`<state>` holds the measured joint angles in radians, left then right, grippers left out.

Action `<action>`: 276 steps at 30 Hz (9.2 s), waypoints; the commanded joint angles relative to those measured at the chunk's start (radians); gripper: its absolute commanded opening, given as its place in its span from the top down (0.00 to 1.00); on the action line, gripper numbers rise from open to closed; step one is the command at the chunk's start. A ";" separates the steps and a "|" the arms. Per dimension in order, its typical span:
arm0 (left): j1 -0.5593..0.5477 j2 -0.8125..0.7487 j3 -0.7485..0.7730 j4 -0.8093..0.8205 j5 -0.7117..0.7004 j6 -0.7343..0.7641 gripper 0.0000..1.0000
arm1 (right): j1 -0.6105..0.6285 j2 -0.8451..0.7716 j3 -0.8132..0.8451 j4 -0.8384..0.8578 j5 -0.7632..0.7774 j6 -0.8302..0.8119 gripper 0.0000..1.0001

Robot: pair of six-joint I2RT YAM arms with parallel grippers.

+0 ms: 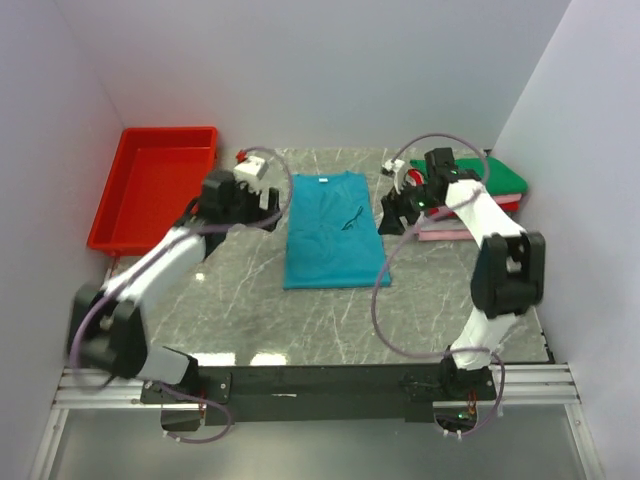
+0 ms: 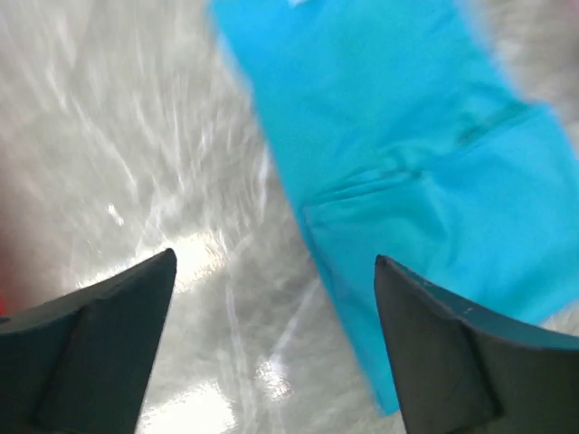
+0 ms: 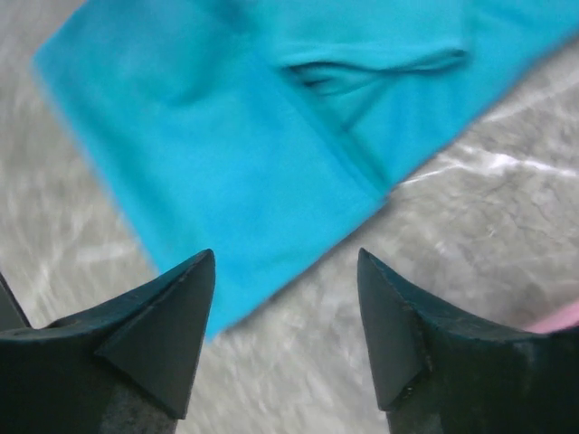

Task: Fold and stack the t-shirts
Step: Fold the tshirt, then neatly place the folded tshirt to the corner

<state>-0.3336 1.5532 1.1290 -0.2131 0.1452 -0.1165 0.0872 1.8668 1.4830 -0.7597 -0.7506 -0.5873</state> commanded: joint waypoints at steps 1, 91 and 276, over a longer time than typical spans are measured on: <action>-0.027 -0.262 -0.246 0.403 0.057 0.283 0.01 | -0.006 -0.268 -0.139 -0.034 -0.121 -0.473 0.22; 0.030 0.580 0.461 -0.022 0.376 1.011 1.00 | 0.207 0.276 0.322 0.361 0.456 -0.146 1.00; 0.234 -0.476 -0.267 -0.074 0.283 -0.115 0.01 | -0.159 0.141 0.625 0.238 1.180 -0.019 1.00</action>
<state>-0.0952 1.0760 0.8585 -0.3050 0.4294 -0.2485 -0.0563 2.0056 2.0487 -0.5865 0.4198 -0.6041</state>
